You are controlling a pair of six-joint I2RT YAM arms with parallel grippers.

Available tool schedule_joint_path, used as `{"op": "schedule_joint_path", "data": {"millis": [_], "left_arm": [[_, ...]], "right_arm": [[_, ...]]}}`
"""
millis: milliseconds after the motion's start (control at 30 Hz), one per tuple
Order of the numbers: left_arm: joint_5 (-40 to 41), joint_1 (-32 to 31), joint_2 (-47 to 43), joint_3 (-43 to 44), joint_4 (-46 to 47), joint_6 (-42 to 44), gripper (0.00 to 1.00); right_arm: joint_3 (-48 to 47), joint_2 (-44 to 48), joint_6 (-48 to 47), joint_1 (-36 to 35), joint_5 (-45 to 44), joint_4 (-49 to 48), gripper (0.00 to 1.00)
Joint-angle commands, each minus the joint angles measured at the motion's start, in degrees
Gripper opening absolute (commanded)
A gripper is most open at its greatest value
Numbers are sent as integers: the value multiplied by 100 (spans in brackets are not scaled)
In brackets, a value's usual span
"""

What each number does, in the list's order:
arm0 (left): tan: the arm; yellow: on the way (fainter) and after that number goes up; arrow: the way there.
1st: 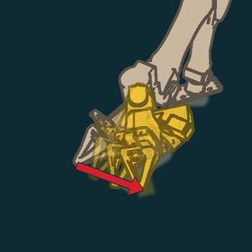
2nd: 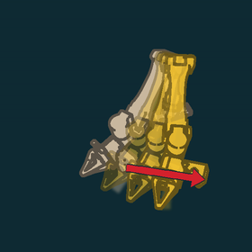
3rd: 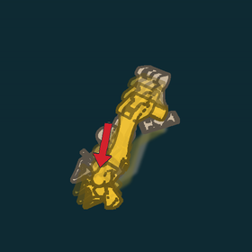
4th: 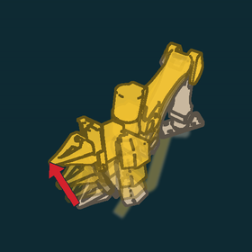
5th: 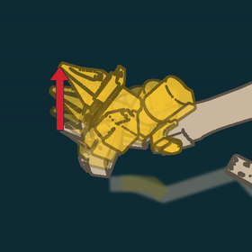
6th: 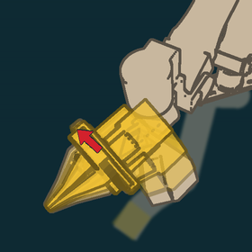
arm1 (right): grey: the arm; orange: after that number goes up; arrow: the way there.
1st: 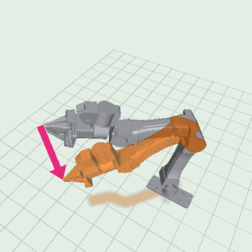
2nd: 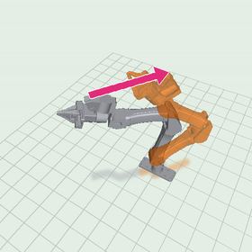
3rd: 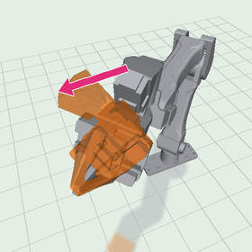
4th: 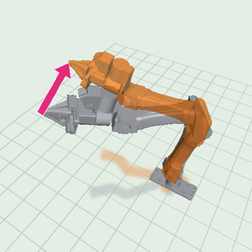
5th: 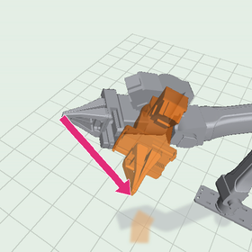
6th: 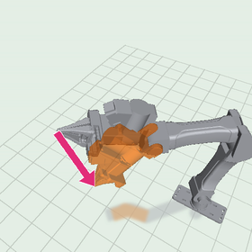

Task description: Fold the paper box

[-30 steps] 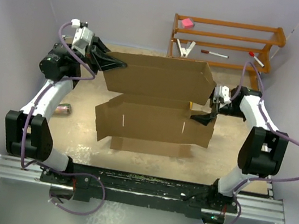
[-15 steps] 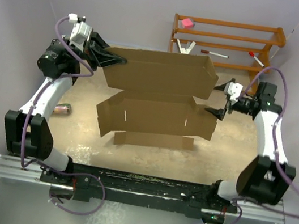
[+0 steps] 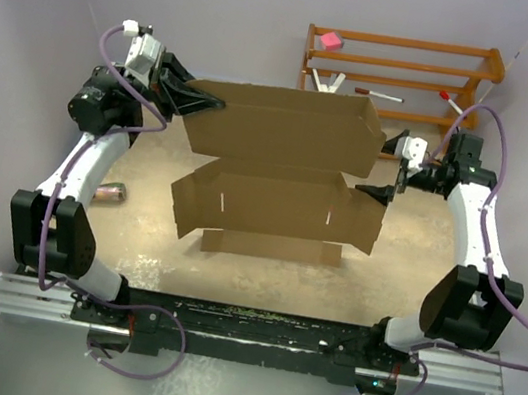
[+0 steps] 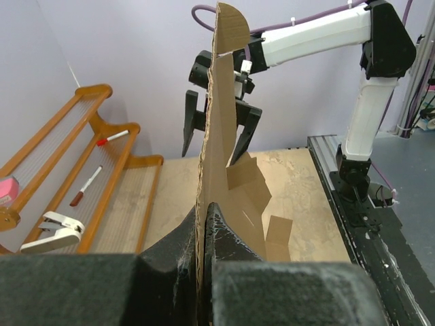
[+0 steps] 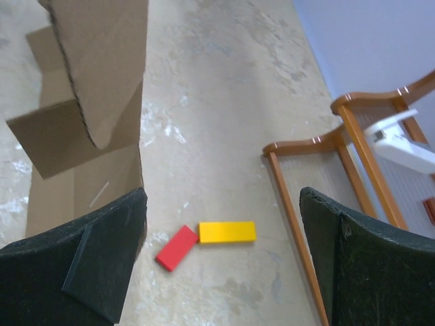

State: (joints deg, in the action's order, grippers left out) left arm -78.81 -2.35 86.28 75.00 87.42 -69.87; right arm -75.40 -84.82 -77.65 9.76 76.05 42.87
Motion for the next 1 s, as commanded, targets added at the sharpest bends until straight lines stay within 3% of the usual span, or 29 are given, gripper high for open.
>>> {"op": "schedule_joint_path", "data": {"millis": [0, 433, 667, 733, 800, 867, 933, 967], "left_arm": [[380, -29, -95, 239, 714, -97, 4], [431, -98, -95, 228, 715, -78, 4], [459, -125, -51, 235, 713, -41, 4], [471, -141, -53, 233, 709, -15, 4], [471, -143, -52, 229, 713, 13, 4], [449, -143, -58, 241, 708, 44, 4], [421, -143, -71, 242, 714, 71, 4], [419, -143, -60, 243, 715, 82, 4]], "right_arm": [[-84, 148, -107, -189, 601, 230, 97], [320, 314, 9, -804, 690, -1325, 96], [265, 199, 9, -932, 823, -1150, 96], [141, 102, 9, -978, 876, -831, 96], [-62, -49, 704, -993, 964, -229, 73], [-397, -295, -136, -993, 999, 889, 74], [-780, -720, -1943, -985, 1025, 2446, 77], [-928, -894, -2328, -985, 1098, 3090, 77]]}}
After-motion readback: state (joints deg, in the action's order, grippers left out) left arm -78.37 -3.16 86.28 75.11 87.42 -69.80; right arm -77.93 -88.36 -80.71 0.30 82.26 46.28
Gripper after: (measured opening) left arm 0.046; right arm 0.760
